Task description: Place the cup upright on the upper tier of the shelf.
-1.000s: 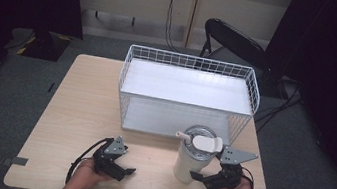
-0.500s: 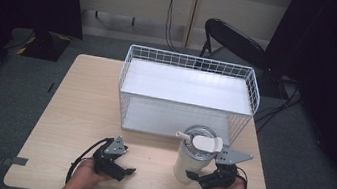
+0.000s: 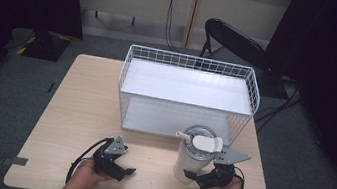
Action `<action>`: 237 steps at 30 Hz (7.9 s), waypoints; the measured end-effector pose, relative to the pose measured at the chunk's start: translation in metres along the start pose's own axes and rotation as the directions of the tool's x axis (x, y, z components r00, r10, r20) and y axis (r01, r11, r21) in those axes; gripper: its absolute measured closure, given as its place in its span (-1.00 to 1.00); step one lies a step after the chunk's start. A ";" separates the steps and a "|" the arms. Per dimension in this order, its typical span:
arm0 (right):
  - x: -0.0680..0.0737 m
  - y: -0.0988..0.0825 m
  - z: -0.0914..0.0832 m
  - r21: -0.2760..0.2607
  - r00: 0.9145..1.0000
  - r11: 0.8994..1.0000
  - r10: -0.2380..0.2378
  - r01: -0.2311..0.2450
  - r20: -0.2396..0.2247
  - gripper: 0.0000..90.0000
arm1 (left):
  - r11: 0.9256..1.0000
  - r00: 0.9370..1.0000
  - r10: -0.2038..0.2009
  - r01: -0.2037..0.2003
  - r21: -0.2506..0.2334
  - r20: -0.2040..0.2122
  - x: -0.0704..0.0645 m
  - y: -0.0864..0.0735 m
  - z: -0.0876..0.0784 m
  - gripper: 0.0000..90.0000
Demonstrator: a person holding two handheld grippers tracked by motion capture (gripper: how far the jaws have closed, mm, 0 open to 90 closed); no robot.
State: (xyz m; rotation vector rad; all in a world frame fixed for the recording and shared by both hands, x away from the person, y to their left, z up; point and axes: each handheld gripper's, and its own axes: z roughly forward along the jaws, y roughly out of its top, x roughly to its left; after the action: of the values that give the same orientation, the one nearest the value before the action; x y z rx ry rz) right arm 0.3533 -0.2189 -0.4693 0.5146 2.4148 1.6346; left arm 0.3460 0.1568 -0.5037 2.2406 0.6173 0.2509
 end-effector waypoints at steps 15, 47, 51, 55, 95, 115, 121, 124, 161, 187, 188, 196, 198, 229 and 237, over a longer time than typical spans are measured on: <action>0.003 -0.006 0.007 -0.095 0.999 0.995 0.030 -0.028 0.017 -0.79 | 1.000 1.000 0.000 0.000 0.000 0.000 0.000 0.000 0.000 -0.68; -0.008 0.036 -0.018 -0.177 0.999 0.983 0.053 -0.050 0.009 -0.78 | 1.000 1.000 0.000 0.000 0.000 0.000 0.000 0.000 0.000 -0.68; -0.014 0.046 -0.022 -0.179 0.998 0.982 0.064 -0.062 0.007 -0.78 | 1.000 1.000 0.000 0.000 0.000 0.000 0.000 0.000 0.000 -0.68; -0.016 0.052 -0.023 -0.179 0.998 0.982 0.066 -0.065 0.004 -0.78 | 1.000 1.000 0.000 0.000 0.000 0.000 0.000 0.000 0.000 -0.68; -0.042 0.141 -0.041 -0.177 0.997 0.982 0.071 -0.070 -0.005 -0.78 | 1.000 1.000 0.000 0.000 0.001 0.001 0.000 0.000 0.000 -0.68; -0.056 0.180 -0.047 -0.145 0.997 0.987 0.071 -0.067 0.020 -0.78 | 1.000 1.000 0.000 0.000 0.001 0.002 0.000 0.000 0.000 -0.68; -0.059 0.189 -0.050 -0.138 0.997 0.988 0.067 -0.063 0.028 -0.78 | 1.000 1.000 -0.006 0.006 -0.005 0.001 0.000 0.000 0.000 -0.68; -0.062 0.195 -0.051 -0.129 0.997 0.990 0.063 -0.058 0.036 -0.78 | 1.000 1.000 -0.004 0.004 -0.005 -0.001 0.000 0.000 0.000 -0.68; -0.106 0.215 -0.034 -0.176 0.971 0.983 0.097 -0.058 0.220 -0.78 | 1.000 1.000 -0.004 0.004 -0.005 0.000 0.000 0.000 0.000 -0.69; -0.126 0.216 -0.018 -0.157 0.945 0.986 0.100 -0.053 0.311 -0.78 | 1.000 1.000 -0.003 0.003 -0.003 0.001 0.000 0.000 0.000 -0.69; -0.127 0.216 -0.017 -0.155 0.944 0.986 0.101 -0.054 0.313 -0.78 | 1.000 1.000 -0.003 0.003 -0.003 0.001 0.000 0.000 0.000 -0.69; -0.130 0.217 -0.016 -0.168 0.941 0.984 0.111 -0.059 0.319 -0.78 | 1.000 1.000 -0.003 0.003 -0.003 0.002 0.000 0.000 0.000 -0.69; -0.130 0.218 -0.015 -0.168 0.941 0.984 0.109 -0.056 0.321 -0.78 | 1.000 1.000 -0.003 0.003 -0.003 0.002 0.000 0.000 0.000 -0.69; -0.134 0.216 -0.001 -0.140 0.936 0.989 0.100 -0.056 0.338 -0.78 | 1.000 1.000 -0.003 0.003 -0.003 0.001 0.000 0.000 0.000 -0.69; -0.135 0.217 0.000 -0.129 0.939 0.990 0.102 -0.062 0.329 -0.78 | 1.000 1.000 -0.003 0.003 -0.003 0.001 0.000 0.000 0.000 -0.69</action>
State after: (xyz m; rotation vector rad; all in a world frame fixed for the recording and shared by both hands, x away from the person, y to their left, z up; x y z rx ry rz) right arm 0.5180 -0.1973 -0.2753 0.8112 2.0633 1.5601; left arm 0.3458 0.1566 -0.5035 2.2367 0.6195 0.2483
